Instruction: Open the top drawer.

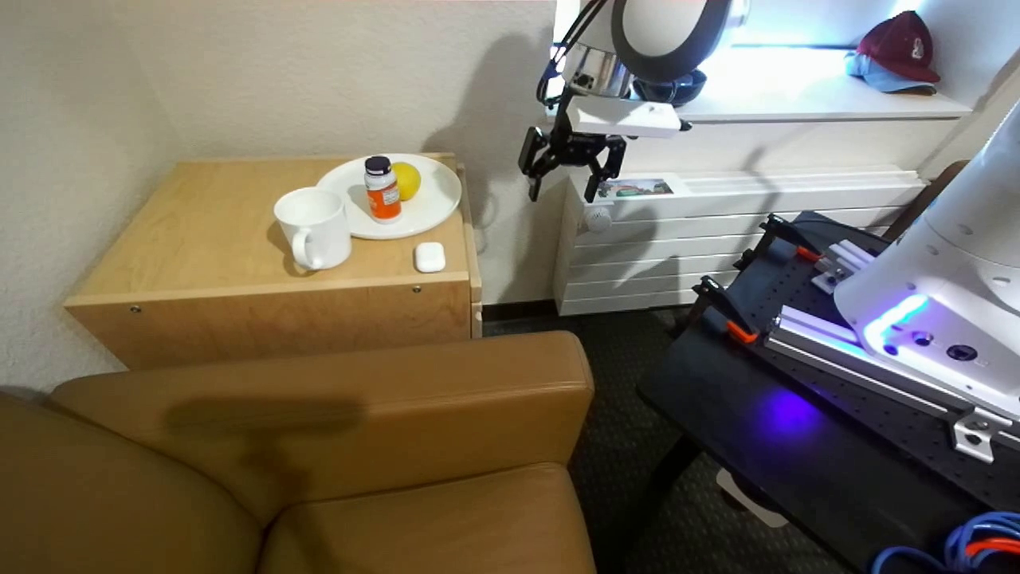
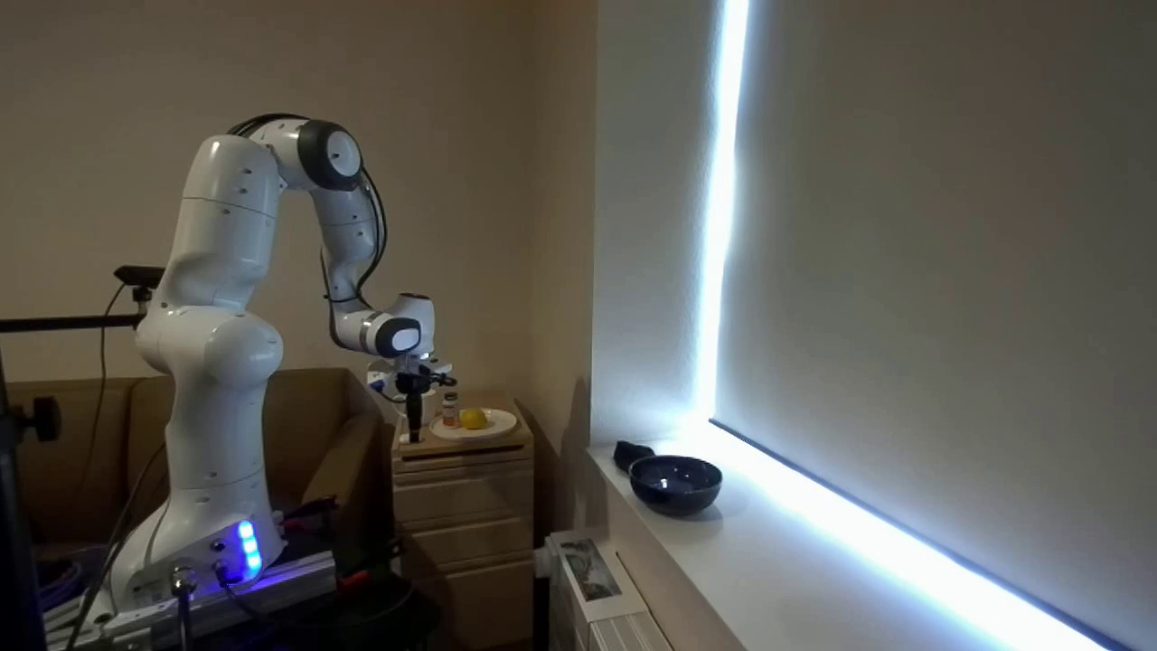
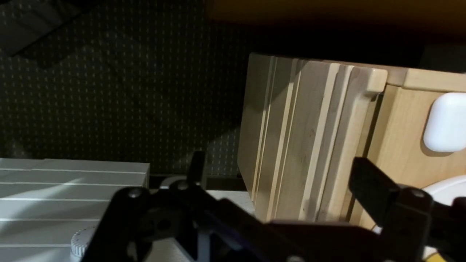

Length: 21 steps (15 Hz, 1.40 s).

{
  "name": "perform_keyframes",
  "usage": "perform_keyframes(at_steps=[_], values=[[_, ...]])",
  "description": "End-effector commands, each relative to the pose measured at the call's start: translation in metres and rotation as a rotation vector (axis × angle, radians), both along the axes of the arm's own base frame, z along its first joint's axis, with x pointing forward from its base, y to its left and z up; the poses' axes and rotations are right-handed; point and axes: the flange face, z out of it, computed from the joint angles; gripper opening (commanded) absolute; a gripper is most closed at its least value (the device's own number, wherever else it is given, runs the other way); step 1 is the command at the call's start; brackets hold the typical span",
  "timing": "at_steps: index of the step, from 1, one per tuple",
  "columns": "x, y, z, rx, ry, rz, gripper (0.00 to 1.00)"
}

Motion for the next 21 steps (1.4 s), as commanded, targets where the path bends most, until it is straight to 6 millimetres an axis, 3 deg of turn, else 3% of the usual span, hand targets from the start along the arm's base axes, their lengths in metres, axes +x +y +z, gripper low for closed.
perform_keyframes(at_steps=[1,5,9,10,21], values=[[0.013,0.006,-0.021,0.003,0.014,-0.003,1.00],[0.033,0.027,-0.044,0.071,-0.003,-0.043,1.00],[0.047,0.031,-0.079,0.010,-0.006,-0.064,1.00],[0.038,0.027,-0.062,0.028,0.006,-0.055,1.00],[0.048,0.046,-0.110,0.036,-0.104,-0.078,1.00]])
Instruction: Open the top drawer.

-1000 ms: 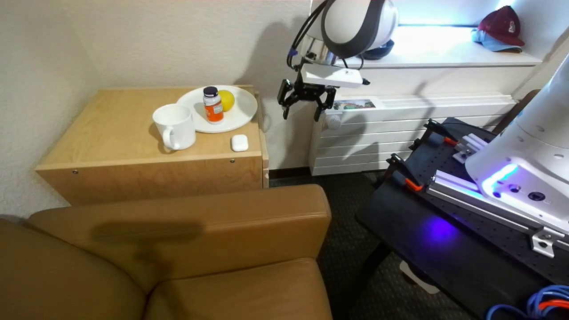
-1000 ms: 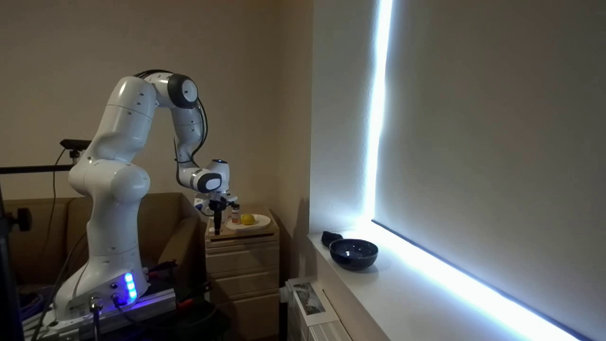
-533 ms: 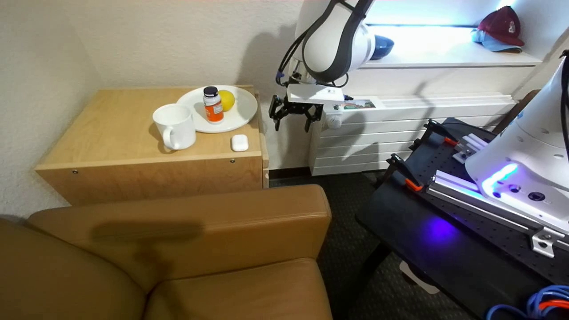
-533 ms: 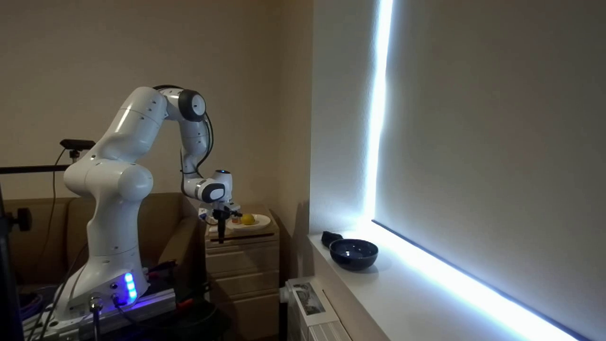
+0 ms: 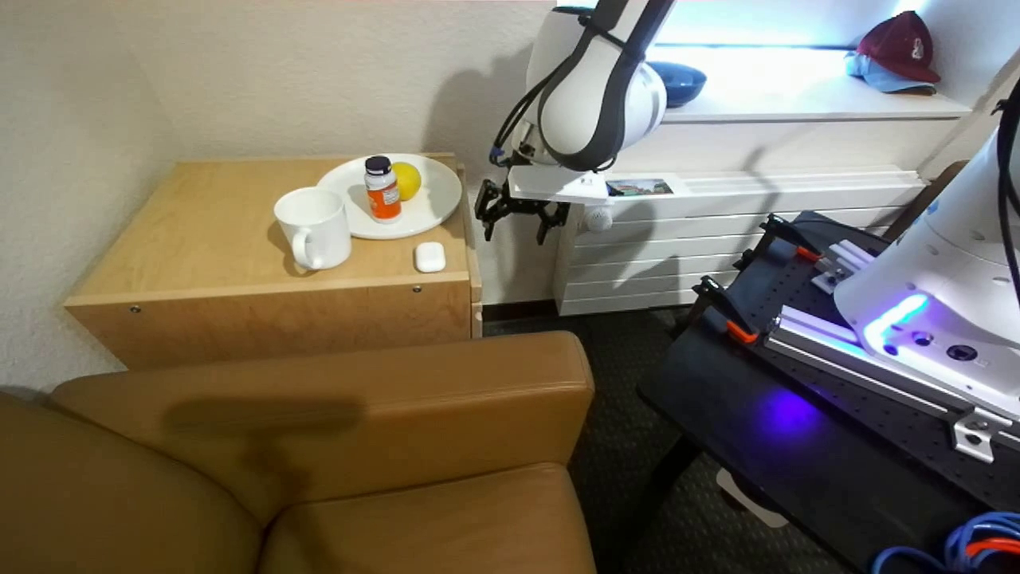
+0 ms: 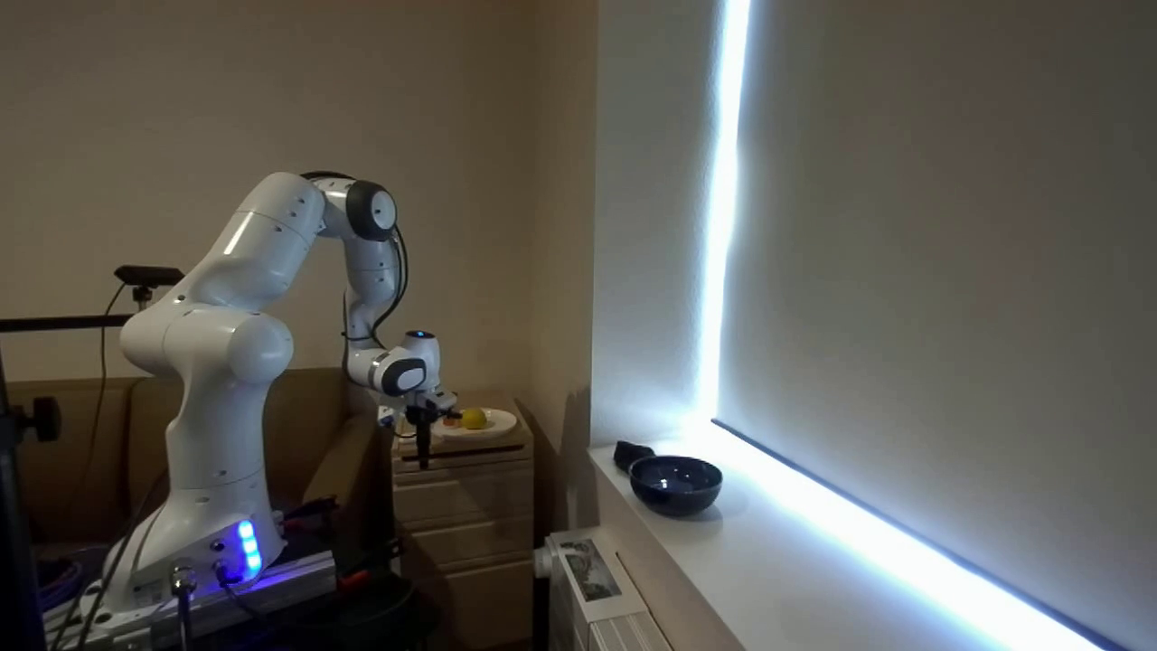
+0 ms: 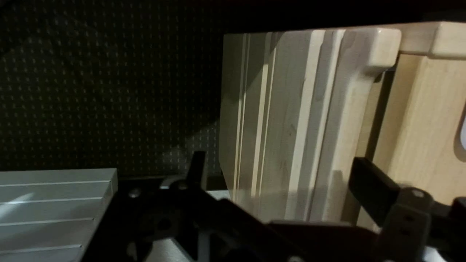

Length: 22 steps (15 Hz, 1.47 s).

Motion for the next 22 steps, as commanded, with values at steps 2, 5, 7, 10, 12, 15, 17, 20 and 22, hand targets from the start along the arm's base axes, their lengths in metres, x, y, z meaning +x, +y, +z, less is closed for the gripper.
perform_keyframes(at_steps=[2,5,7,10,12,15,17,20,22], values=[[0.005,0.009,-0.025,0.023,-0.047,-0.026,1.00],[0.001,0.007,-0.023,0.012,-0.034,-0.014,1.00],[0.003,0.007,-0.024,0.013,-0.034,-0.015,1.00],[0.006,0.013,-0.034,0.030,-0.053,-0.024,1.00],[0.007,0.018,-0.040,0.039,-0.063,-0.027,1.00],[0.007,0.024,-0.052,0.061,-0.066,-0.034,1.00],[0.003,0.024,-0.045,0.048,-0.056,-0.025,1.00],[0.004,0.022,-0.047,0.048,-0.059,-0.029,1.00],[0.005,0.022,-0.053,0.038,-0.062,-0.035,1.00]])
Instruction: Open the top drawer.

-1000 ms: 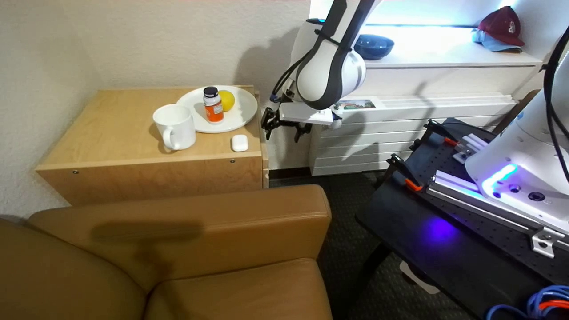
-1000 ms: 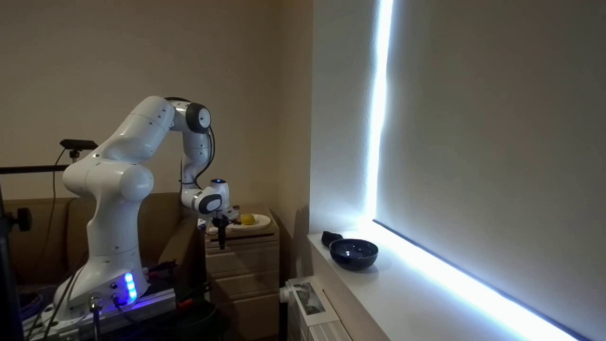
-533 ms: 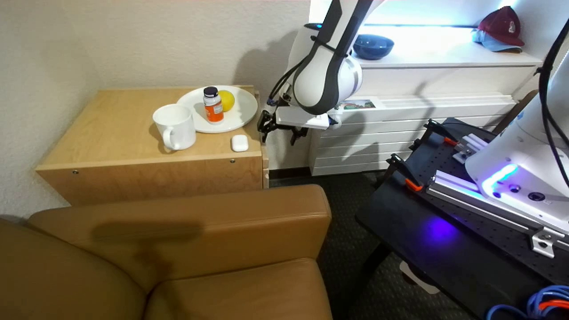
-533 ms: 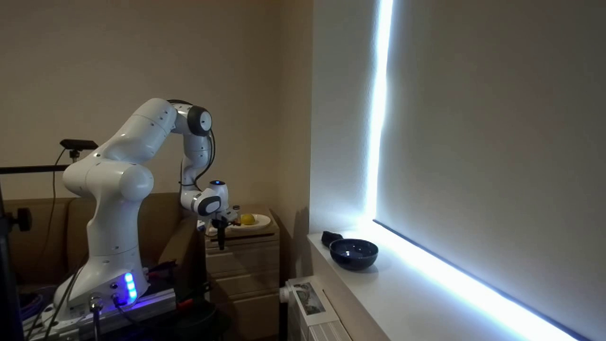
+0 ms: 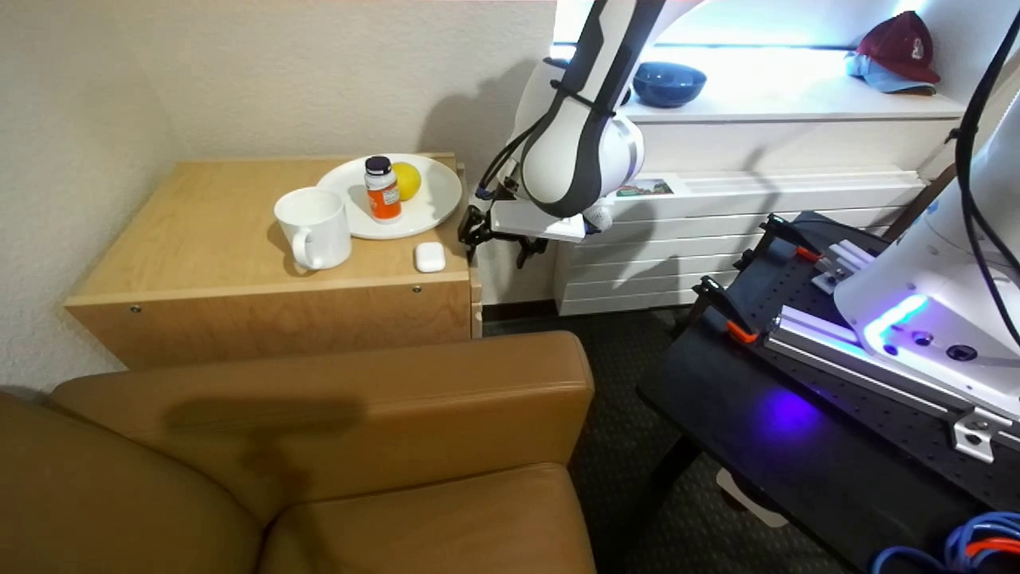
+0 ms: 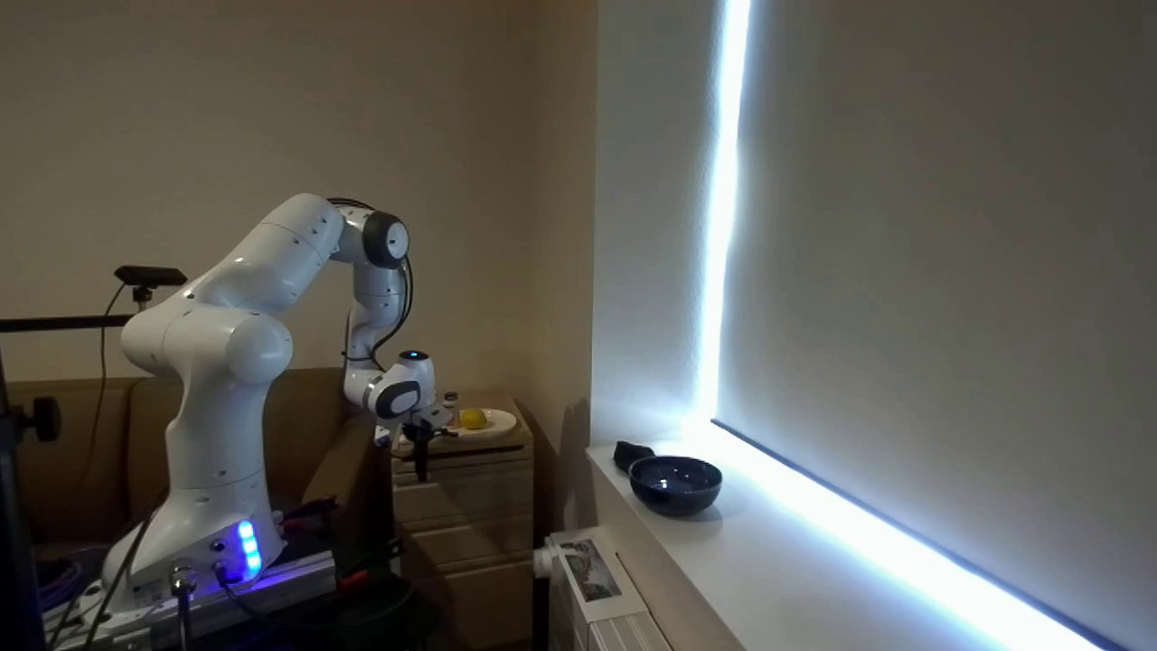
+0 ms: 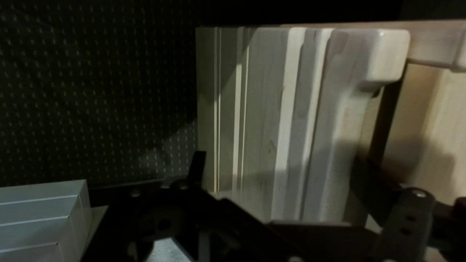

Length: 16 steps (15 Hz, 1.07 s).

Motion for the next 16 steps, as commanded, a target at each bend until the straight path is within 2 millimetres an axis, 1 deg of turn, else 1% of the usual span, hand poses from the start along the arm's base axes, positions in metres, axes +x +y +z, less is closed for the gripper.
perform_keyframes(at_steps=[1,4,6,7,11,13,15,16], values=[[0.003,0.001,-0.009,-0.002,-0.018,-0.005,1.00],[0.006,-0.004,-0.013,-0.015,-0.063,-0.009,1.00],[0.009,-0.014,-0.018,-0.024,-0.081,-0.053,1.00],[0.003,-0.010,-0.005,-0.009,-0.053,-0.023,1.00],[0.004,-0.010,-0.006,-0.011,-0.065,-0.035,1.00],[0.003,-0.001,0.000,0.044,-0.073,-0.015,1.00],[0.002,0.002,0.003,0.099,-0.075,-0.001,1.00],[0.000,-0.002,-0.001,0.108,-0.057,-0.004,1.00]])
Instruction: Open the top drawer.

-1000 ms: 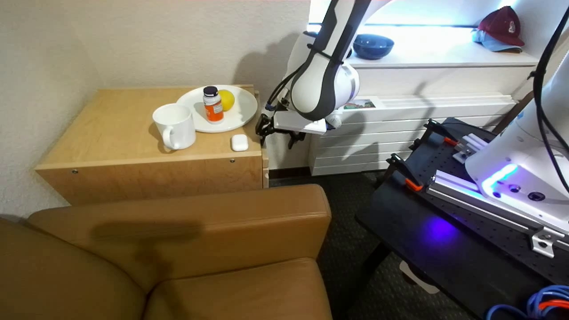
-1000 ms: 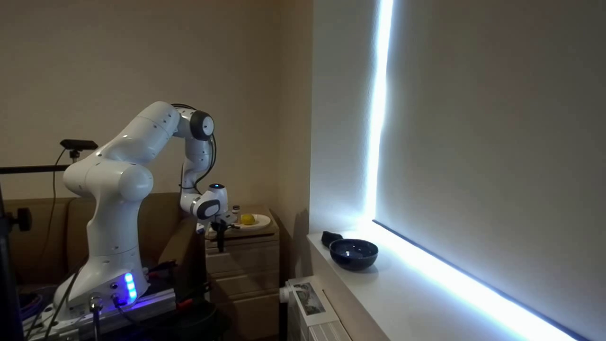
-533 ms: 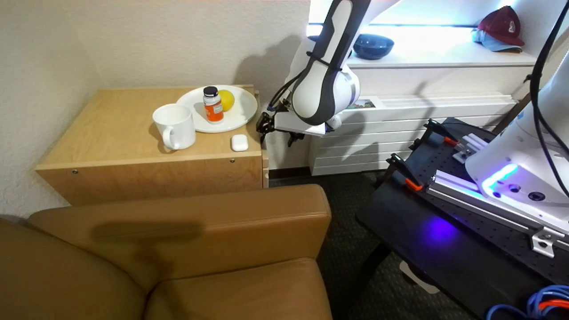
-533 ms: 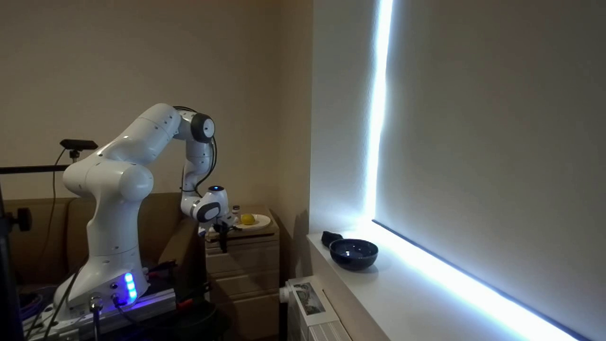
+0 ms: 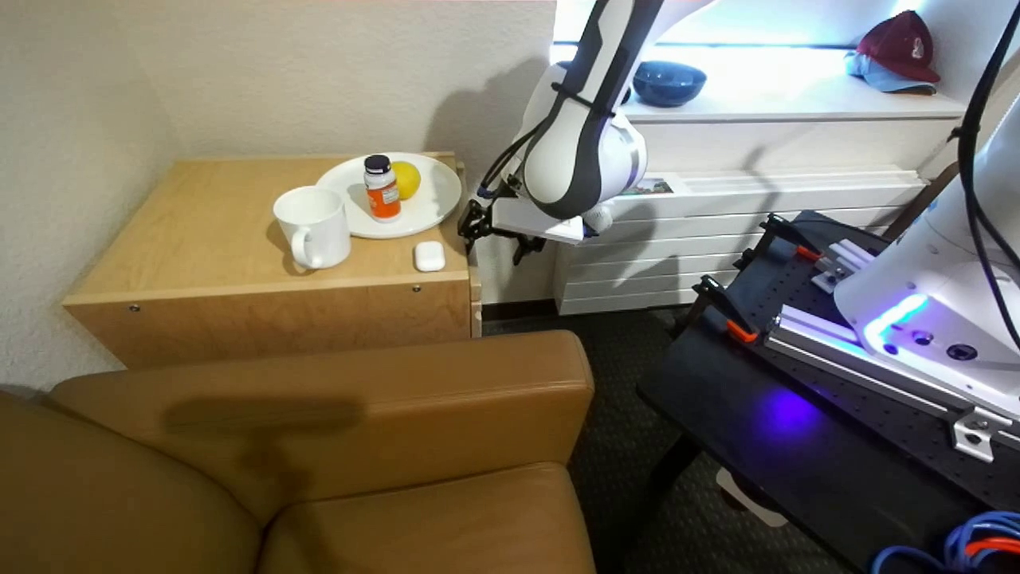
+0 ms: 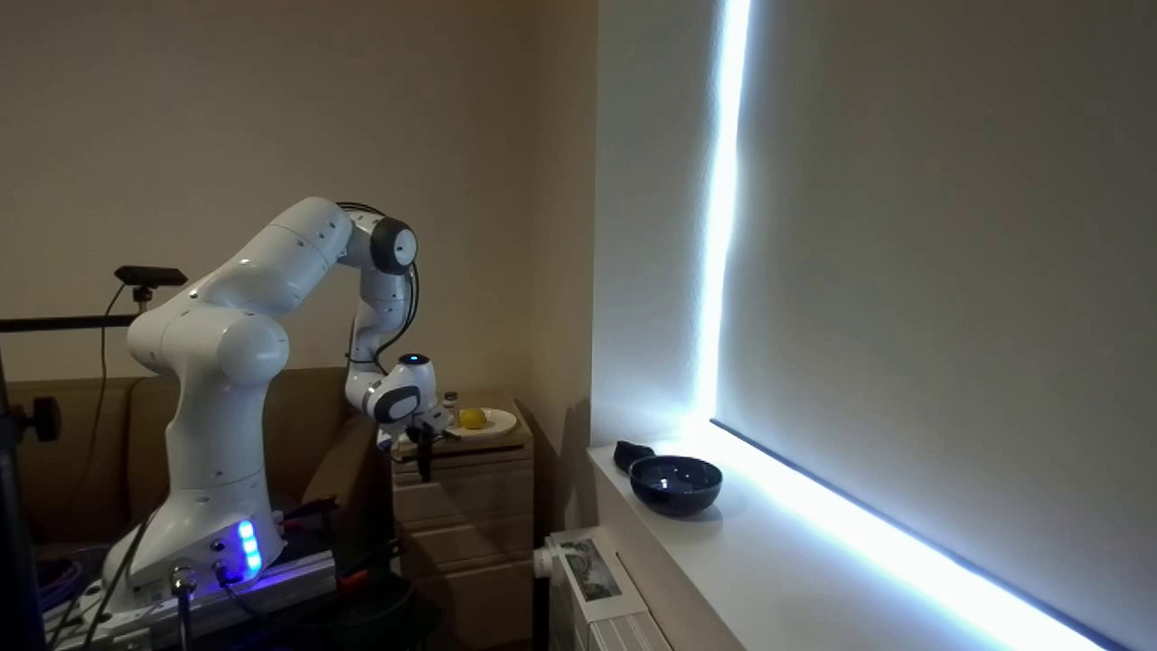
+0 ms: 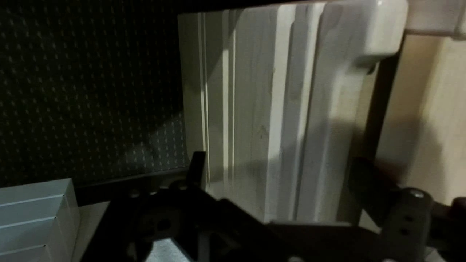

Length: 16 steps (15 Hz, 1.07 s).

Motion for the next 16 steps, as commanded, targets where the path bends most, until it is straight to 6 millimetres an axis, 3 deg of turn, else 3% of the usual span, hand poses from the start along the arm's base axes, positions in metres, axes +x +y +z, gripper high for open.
perform_keyframes(at_steps=[1,6,10,16], values=[[0.000,-0.001,-0.001,0.017,0.007,0.002,1.00],[0.001,-0.002,-0.002,0.020,0.009,0.001,1.00],[0.004,-0.013,-0.020,-0.061,-0.004,-0.023,1.00],[-0.004,-0.024,-0.027,-0.088,0.043,-0.073,1.00]])
